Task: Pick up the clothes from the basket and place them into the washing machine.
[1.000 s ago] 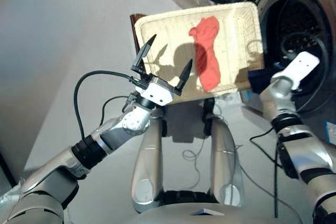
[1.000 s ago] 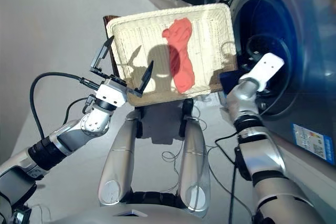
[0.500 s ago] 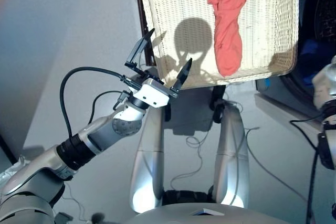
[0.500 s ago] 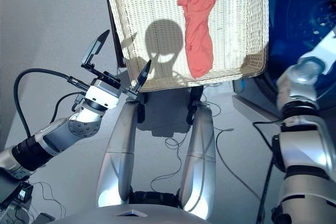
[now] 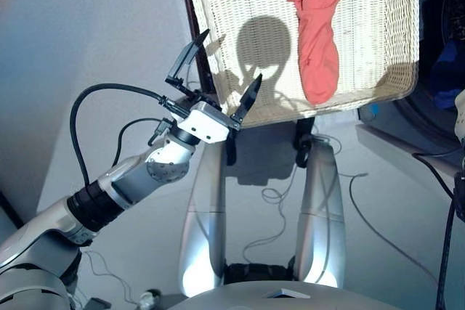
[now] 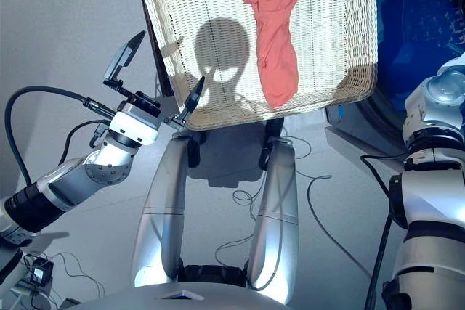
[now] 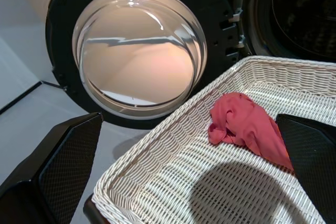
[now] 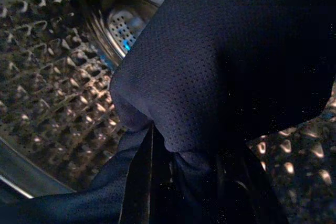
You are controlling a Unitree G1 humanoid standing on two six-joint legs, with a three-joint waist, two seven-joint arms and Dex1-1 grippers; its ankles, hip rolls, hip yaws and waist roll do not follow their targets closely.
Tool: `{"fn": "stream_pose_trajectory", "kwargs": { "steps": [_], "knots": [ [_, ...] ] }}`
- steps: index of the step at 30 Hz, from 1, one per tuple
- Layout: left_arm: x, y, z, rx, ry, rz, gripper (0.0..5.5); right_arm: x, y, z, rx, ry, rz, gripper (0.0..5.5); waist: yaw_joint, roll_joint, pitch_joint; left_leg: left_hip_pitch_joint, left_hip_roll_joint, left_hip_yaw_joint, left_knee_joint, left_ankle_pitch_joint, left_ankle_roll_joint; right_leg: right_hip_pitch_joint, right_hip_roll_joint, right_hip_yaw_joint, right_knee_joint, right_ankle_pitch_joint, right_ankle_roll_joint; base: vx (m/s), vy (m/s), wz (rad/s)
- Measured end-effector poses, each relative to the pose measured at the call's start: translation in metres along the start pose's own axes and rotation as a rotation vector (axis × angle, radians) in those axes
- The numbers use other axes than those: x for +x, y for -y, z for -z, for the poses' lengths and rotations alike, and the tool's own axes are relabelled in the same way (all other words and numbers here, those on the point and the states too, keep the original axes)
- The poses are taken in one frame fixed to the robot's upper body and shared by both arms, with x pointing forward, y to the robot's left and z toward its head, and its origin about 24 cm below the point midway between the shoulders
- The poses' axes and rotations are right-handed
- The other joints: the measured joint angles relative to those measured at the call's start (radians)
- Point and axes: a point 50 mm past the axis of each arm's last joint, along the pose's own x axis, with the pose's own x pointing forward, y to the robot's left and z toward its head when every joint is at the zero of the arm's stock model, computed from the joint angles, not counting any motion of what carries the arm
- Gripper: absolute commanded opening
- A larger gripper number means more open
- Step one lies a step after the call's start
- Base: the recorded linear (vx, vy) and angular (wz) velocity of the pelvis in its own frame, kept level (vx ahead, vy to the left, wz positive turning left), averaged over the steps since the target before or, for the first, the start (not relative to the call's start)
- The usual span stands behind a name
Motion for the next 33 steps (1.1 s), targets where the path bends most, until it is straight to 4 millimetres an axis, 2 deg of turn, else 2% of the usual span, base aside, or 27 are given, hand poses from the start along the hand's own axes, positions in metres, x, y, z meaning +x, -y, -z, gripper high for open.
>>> {"fn": "stream_pose_trajectory", "kwargs": {
  "steps": [6, 11, 14, 16, 20, 22, 25, 29, 32, 33],
  "knots": [
    [-0.002, 0.0, 0.002, -0.007, -0.016, 0.021, 5.5, 0.001, 0.002, 0.002, 0.04, -0.029, 0.008, 5.5, 0.001, 0.0, 0.0, -0.001, 0.0, 0.004, 0.006, -0.006, 0.005, 0.0, -0.001, 0.004, 0.0, -0.002, 0.003, 0.0, 0.0, 0.0],
    [-0.003, 0.0, 0.003, -0.029, -0.033, 0.019, 5.5, -0.004, -0.007, -0.005, 0.099, 0.004, -0.072, 5.5, -0.002, 0.0, 0.0, 0.016, 0.003, 0.013, 0.002, -0.006, 0.005, 0.007, 0.001, 0.009, 0.0, -0.001, 0.002, 0.0, 0.0, 0.0],
    [-0.007, 0.001, 0.005, -0.048, -0.057, -0.013, 5.5, -0.026, -0.027, -0.013, 0.173, 0.079, -0.225, 5.5, -0.028, 0.0, 0.0, 0.038, 0.008, 0.029, -0.009, -0.009, 0.004, 0.016, 0.007, 0.028, -0.003, -0.001, 0.003, 0.0, 0.0, 0.0],
    [-0.007, 0.003, 0.005, -0.066, -0.06, -0.036, 5.5, -0.039, -0.034, -0.015, 0.206, 0.094, -0.29, 5.5, -0.028, -0.001, 0.0, 0.048, 0.022, 0.037, -0.017, -0.014, -0.004, 0.016, 0.022, 0.033, -0.009, 0.002, 0.003, -0.004, 0.003, -0.205],
    [-0.011, 0.003, 0.008, -0.059, -0.084, -0.046, 5.5, -0.067, -0.045, -0.015, 0.25, 0.135, -0.391, 5.5, -0.031, -0.002, 0.0, 0.078, 0.046, 0.036, -0.043, -0.021, -0.024, 0.028, 0.045, 0.031, -0.018, -0.004, -0.022, -0.001, -0.006, -0.096],
    [-0.011, 0.001, 0.008, -0.056, -0.088, -0.061, 5.5, -0.078, -0.048, -0.011, 0.222, 0.159, -0.437, 5.5, -0.036, -0.002, 0.0, 0.091, 0.055, 0.025, -0.048, -0.025, -0.029, 0.04, 0.058, 0.027, -0.018, -0.009, -0.031, 0.0, 0.0, 0.0],
    [-0.012, 0.002, 0.009, -0.062, -0.092, -0.066, 5.5, -0.096, -0.057, -0.005, 0.228, 0.141, -0.505, 5.5, -0.05, -0.001, -0.001, 0.121, 0.063, 0.025, -0.065, -0.024, -0.03, 0.059, 0.064, 0.026, -0.018, -0.012, -0.034, 0.0, 0.0, 0.0],
    [-0.007, 0.007, 0.009, -0.123, -0.096, -0.092, 5.5, -0.11, -0.058, 0.004, 0.19, 0.125, -0.6, 5.5, -0.052, 0.0, -0.001, 0.156, 0.077, 0.025, -0.079, -0.024, -0.03, 0.086, 0.074, 0.026, -0.026, -0.012, -0.034, 0.0, 0.0, 0.0],
    [0.004, 0.016, 0.013, -0.199, -0.108, -0.1, 5.5, -0.117, -0.059, 0.005, 0.141, 0.131, -0.684, 5.5, -0.058, -0.001, -0.001, 0.169, 0.08, 0.026, -0.079, -0.024, -0.03, 0.095, 0.076, 0.027, -0.029, -0.012, -0.034, 0.0, 0.0, 0.0],
    [0.011, 0.022, 0.017, -0.251, -0.127, -0.128, 5.5, -0.121, -0.064, 0.003, 0.141, 0.135, -0.714, 5.5, -0.07, -0.001, -0.001, 0.169, 0.081, 0.026, -0.075, -0.024, -0.03, 0.097, 0.078, 0.028, -0.03, -0.012, -0.034, 0.0, 0.0, 0.0]
  ]
}}
